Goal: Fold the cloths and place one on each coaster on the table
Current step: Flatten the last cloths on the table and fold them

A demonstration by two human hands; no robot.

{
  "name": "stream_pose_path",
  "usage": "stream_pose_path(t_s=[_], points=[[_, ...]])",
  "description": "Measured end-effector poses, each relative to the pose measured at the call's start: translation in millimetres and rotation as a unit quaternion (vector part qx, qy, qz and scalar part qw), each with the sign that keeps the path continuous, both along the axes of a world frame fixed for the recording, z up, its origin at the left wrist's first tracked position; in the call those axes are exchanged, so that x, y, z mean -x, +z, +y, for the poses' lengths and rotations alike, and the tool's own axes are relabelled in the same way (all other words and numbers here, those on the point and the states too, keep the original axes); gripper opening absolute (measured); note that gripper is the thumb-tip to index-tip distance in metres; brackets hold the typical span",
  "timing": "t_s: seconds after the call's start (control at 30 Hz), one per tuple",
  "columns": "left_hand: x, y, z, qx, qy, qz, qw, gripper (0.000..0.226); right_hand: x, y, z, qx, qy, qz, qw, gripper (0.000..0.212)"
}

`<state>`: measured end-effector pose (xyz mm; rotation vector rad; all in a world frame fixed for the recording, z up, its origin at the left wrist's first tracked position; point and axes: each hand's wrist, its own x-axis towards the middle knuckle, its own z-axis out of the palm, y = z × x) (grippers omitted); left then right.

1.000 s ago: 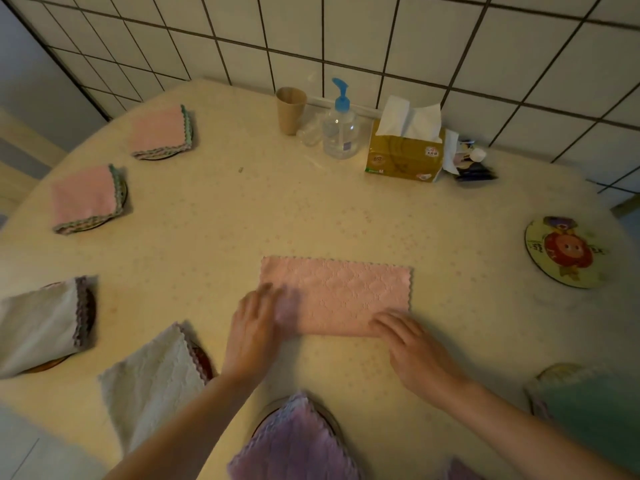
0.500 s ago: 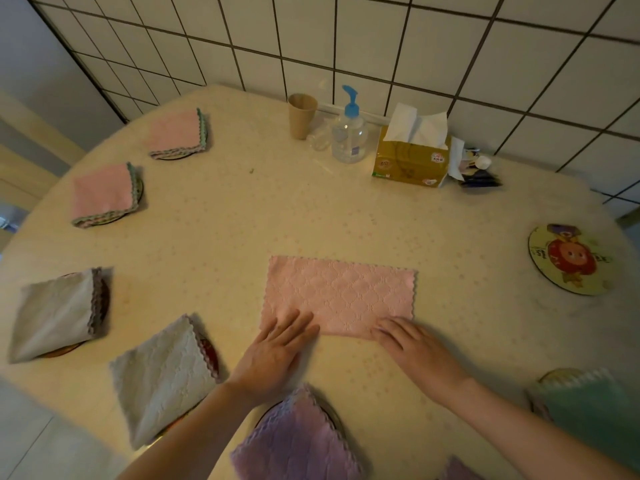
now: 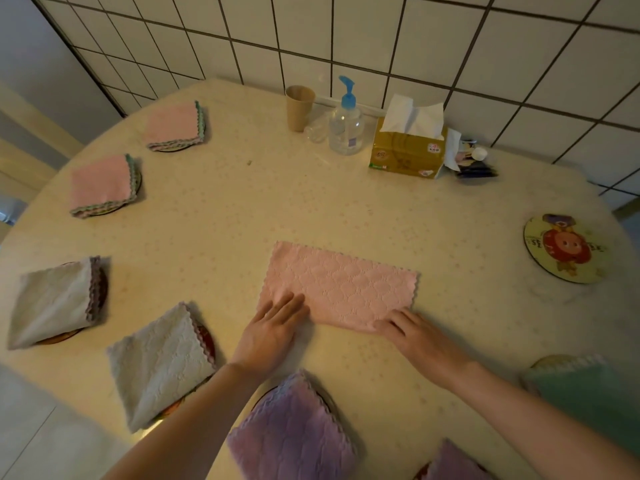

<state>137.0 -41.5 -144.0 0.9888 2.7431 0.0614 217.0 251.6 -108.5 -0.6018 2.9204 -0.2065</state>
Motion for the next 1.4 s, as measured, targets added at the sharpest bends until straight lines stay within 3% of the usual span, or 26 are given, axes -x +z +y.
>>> stream_pose_path(t_s=[0.1, 0.17, 0.27, 0.33, 0.43, 0.5, 0.6, 0.7, 0.8, 0.87, 0.97, 1.03, 1.07, 1.17, 1.2, 1.3, 1.4], points=[[-4, 11, 14, 0.030, 0.041, 0.013, 0.999, 0.053, -23, 2, -11, 0.062, -0.022, -0.034, 0.997, 0.087], [-13, 23, 27, 0.012, 0.069, -0.003, 0.998, 0.062, -37, 6, -23, 0.142, -0.050, -0.055, 0.987, 0.076], [-39, 34, 44, -0.055, -0.004, -0.040, 0.998, 0.075, -50, 24, -40, 0.247, -0.086, -0.044, 0.964, 0.068], [-58, 39, 53, -0.069, -0.064, -0.058, 0.994, 0.071, -57, 37, -48, 0.279, -0.093, -0.011, 0.956, 0.052], [-74, 38, 56, -0.102, -0.093, -0.064, 0.988, 0.051, -63, 53, -56, 0.332, -0.107, -0.043, 0.936, 0.031], [-77, 33, 51, -0.131, -0.095, -0.060, 0.985, 0.046, -62, 55, -55, 0.305, -0.084, -0.055, 0.947, 0.033], [-77, 34, 37, -0.164, -0.060, -0.124, 0.977, 0.043, -45, 36, -36, 0.170, -0.050, 0.003, 0.984, 0.045], [-78, 35, 28, -0.217, -0.012, -0.184, 0.959, 0.041, -22, 14, -18, 0.043, 0.021, -0.083, 0.995, 0.076], [-75, 39, 26, -0.245, 0.009, -0.204, 0.948, 0.040, -5, 13, -6, -0.050, 0.076, -0.171, 0.981, 0.078], [-72, 40, 26, -0.272, 0.038, -0.221, 0.936, 0.040, 2, 13, 1, -0.055, 0.098, -0.183, 0.977, 0.071], [-66, 36, 22, -0.320, 0.136, -0.280, 0.895, 0.041, 13, 6, 5, 0.051, 0.074, -0.169, 0.982, 0.061], [-60, 29, 20, -0.361, 0.205, -0.323, 0.851, 0.034, 23, 7, -1, 0.158, -0.032, -0.178, 0.971, 0.052], [-56, 29, 20, -0.392, 0.255, -0.351, 0.811, 0.029, 30, 6, -5, 0.206, -0.089, -0.180, 0.958, 0.046], [-40, 36, 23, -0.474, 0.417, -0.426, 0.648, 0.023, 52, -1, -20, 0.308, -0.194, -0.175, 0.915, 0.013], [-35, 39, 24, -0.475, 0.447, -0.434, 0.621, 0.020, 59, -5, -25, 0.316, -0.213, -0.173, 0.908, 0.024], [-28, 37, 26, -0.471, 0.499, -0.448, 0.573, 0.020, 72, -17, -38, 0.291, -0.255, -0.168, 0.907, 0.043], [-22, 29, 26, -0.460, 0.526, -0.447, 0.559, 0.024, 80, -22, -48, 0.221, -0.285, -0.167, 0.918, 0.043]])
